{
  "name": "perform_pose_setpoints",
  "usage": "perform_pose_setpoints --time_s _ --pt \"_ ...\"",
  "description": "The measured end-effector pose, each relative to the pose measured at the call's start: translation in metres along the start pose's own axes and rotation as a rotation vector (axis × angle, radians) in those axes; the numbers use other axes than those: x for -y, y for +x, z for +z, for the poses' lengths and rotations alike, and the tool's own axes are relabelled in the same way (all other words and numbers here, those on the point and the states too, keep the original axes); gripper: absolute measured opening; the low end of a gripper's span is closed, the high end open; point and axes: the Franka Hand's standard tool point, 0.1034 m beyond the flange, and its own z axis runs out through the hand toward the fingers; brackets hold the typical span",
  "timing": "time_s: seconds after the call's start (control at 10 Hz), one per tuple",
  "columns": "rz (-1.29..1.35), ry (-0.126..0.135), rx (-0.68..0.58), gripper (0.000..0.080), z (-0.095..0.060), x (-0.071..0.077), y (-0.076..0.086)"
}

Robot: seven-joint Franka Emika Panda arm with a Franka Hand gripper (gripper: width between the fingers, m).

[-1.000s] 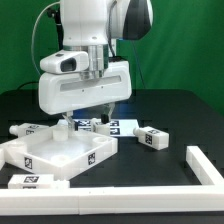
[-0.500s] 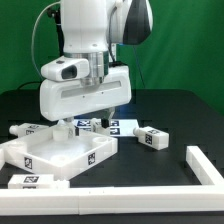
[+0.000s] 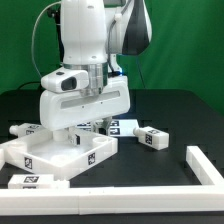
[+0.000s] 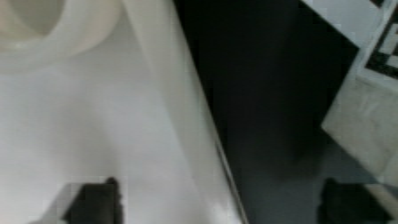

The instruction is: Assemble one leg

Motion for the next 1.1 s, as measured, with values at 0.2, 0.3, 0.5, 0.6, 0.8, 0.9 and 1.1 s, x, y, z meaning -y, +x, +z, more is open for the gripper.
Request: perform_pose_setpoints --time_s 0.2,0.3,0.5,0.6,0.8,0.9,1.1 --pt "0.0 0.0 0.0 0.0256 0.0 0.0 0.0" --pt "0.0 0.0 0.0 0.0095 0.0 0.0 0.0" --pt "0.002 0.0 0.0 0.0057 0.0 0.0 0.0" --pt "0.001 -0.004 -0.004 0.0057 0.0 0.0 0.001" --pt "-0.021 -0.017 -0.018 0.0057 -0.007 0.005 0.007" --pt "-0.039 -0.029 -0.031 0.0057 -0.017 0.007 0.013" --pt "-0.153 -0.062 -0.06 0.0057 -0.043 0.013 0.028"
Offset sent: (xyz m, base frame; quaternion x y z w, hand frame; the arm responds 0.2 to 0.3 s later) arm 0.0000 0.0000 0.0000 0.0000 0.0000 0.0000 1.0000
